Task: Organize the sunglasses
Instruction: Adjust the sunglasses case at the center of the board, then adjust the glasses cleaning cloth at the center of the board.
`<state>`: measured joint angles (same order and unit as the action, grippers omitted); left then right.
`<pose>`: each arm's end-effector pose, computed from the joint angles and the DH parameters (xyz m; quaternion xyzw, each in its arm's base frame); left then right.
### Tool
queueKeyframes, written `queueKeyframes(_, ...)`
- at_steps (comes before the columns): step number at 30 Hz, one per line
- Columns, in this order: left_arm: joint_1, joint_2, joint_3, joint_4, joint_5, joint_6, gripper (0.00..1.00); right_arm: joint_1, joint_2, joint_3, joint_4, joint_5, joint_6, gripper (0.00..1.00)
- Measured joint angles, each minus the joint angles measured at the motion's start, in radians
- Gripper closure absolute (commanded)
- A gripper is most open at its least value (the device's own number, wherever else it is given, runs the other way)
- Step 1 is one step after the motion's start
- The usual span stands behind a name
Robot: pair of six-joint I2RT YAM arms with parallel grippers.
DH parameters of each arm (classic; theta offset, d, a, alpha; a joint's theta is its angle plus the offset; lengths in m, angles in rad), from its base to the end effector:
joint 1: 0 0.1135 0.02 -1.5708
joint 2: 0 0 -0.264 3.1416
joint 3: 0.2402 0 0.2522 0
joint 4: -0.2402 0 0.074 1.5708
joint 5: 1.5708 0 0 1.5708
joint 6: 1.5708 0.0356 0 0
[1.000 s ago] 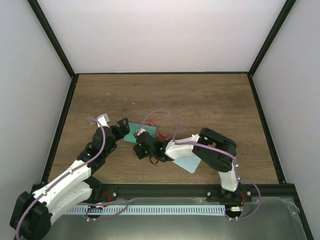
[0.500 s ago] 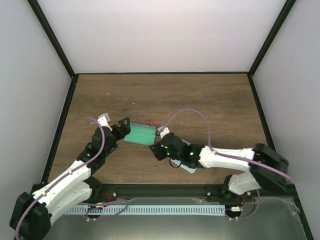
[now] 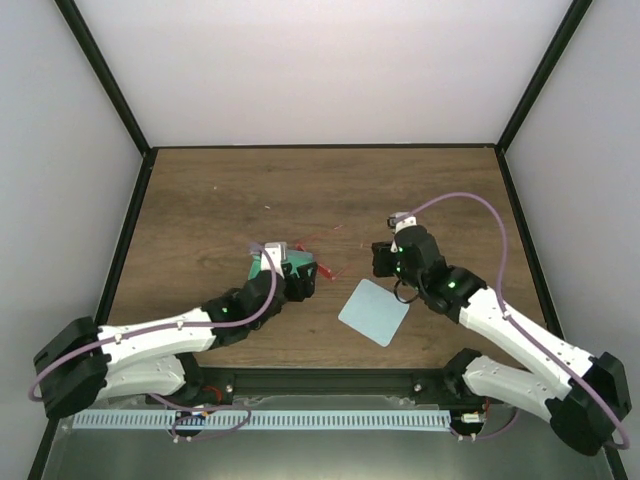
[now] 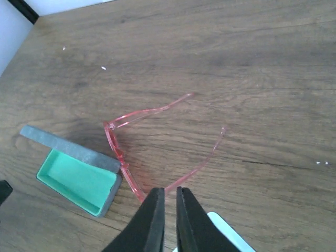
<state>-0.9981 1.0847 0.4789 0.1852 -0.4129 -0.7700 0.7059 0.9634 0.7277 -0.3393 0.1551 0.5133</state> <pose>0.1364 -0.1852 0.2132 -0.0173 0.8287 -0.3026 0.4706 0.1658 0.1341 0.2720 -0.0474 0.8754 0.2168 0.4294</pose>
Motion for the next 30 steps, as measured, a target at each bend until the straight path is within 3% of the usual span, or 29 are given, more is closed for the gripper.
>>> queueKeyframes(3, -0.04, 0.061, 0.009, 0.009, -0.052, 0.004, 0.24, -0.028, 0.031, -0.013, 0.007, -0.026, -0.008, 0.94)
queueKeyframes(12, -0.04, 0.057, 0.009, 0.007, -0.118, 0.022, 0.15, -0.042, 0.205, -0.142, 0.064, -0.071, -0.001, 0.64)
queueKeyframes(17, -0.04, 0.061, 0.021, -0.006, -0.128, 0.04, 0.14, -0.042, 0.259, -0.147, 0.113, -0.07, 0.0, 0.56)
queueKeyframes(25, -0.04, 0.06, 0.037, -0.014, -0.129, 0.05, 0.13, -0.042, 0.373, -0.147, 0.16, -0.072, -0.008, 0.55)
queueKeyframes(30, -0.04, 0.06, 0.037, -0.019, -0.129, 0.05, 0.12, -0.042, 0.417, -0.147, 0.17, -0.058, -0.015, 0.61)
